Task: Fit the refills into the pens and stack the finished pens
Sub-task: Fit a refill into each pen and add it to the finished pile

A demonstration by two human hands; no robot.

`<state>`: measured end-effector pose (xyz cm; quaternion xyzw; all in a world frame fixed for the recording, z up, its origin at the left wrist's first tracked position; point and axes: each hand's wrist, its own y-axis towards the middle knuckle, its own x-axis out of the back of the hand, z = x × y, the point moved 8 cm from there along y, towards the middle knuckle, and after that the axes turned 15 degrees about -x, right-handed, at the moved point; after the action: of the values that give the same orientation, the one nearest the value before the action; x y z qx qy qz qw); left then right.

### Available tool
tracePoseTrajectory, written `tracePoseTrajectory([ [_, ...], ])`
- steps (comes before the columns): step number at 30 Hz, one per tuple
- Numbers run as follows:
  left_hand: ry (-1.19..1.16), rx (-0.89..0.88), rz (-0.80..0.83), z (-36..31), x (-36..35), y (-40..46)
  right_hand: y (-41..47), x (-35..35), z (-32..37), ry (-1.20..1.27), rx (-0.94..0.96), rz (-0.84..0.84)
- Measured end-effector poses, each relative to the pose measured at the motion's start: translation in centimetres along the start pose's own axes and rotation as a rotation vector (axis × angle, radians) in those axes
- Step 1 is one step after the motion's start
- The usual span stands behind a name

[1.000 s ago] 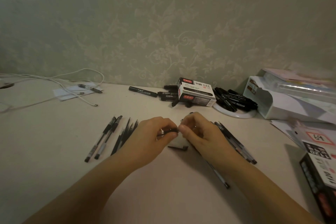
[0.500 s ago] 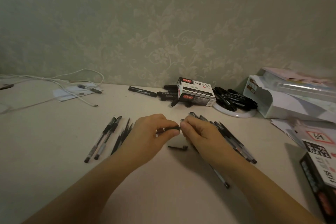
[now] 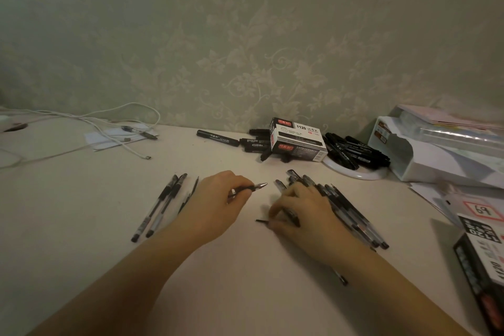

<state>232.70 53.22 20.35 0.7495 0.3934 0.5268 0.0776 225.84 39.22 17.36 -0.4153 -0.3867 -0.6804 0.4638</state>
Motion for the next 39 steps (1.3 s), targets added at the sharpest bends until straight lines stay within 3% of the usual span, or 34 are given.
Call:
tracePoseTrajectory([
  [6,-0.013,-0.008,0.076,0.2,-0.5,0.0,0.3,2.0,-1.4,0.438,-0.103,-0.095],
  [11,-0.029,-0.035,0.104,-0.2,-0.9,0.1,0.4,2.4,-1.6,0.569,-0.105,-0.095],
  [16,-0.067,-0.056,0.125,-0.6,-1.3,0.1,0.2,2.1,-0.8,0.650,-0.067,-0.034],
  [28,-0.128,-0.018,0.004,-1.1,-0.4,0.3,0.5,2.2,-0.8,0.837,-0.102,0.007],
  [39,-0.107,0.048,-0.061,-1.3,-0.5,0.2,0.6,2.3,-0.4,0.793,-0.077,-0.044],
])
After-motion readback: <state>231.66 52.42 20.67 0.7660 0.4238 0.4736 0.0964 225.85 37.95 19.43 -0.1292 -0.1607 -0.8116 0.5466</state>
